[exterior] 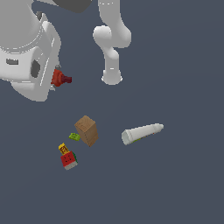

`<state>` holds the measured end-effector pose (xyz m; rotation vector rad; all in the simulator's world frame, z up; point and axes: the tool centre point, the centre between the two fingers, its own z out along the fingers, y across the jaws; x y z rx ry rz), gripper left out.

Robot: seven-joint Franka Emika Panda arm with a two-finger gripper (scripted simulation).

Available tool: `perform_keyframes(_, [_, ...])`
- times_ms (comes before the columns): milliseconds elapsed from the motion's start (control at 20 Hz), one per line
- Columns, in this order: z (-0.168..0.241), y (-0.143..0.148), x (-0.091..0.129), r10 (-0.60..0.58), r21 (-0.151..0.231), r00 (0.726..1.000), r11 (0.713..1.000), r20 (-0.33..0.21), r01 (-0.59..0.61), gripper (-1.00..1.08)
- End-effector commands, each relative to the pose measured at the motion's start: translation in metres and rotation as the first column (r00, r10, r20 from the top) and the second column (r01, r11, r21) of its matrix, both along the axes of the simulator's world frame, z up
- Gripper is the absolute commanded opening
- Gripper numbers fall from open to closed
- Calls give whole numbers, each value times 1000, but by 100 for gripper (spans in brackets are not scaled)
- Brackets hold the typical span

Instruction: Pick up a designated object from a clutter of objects.

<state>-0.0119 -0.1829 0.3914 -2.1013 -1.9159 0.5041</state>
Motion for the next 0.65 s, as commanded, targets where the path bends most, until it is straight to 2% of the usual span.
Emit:
perform_keyframes(0, [11, -11, 1, 2, -1, 1000, 1000, 3, -2, -100])
perform_keyframes(600, [26, -29, 3, 4, -1, 1000, 1000, 3, -4, -100])
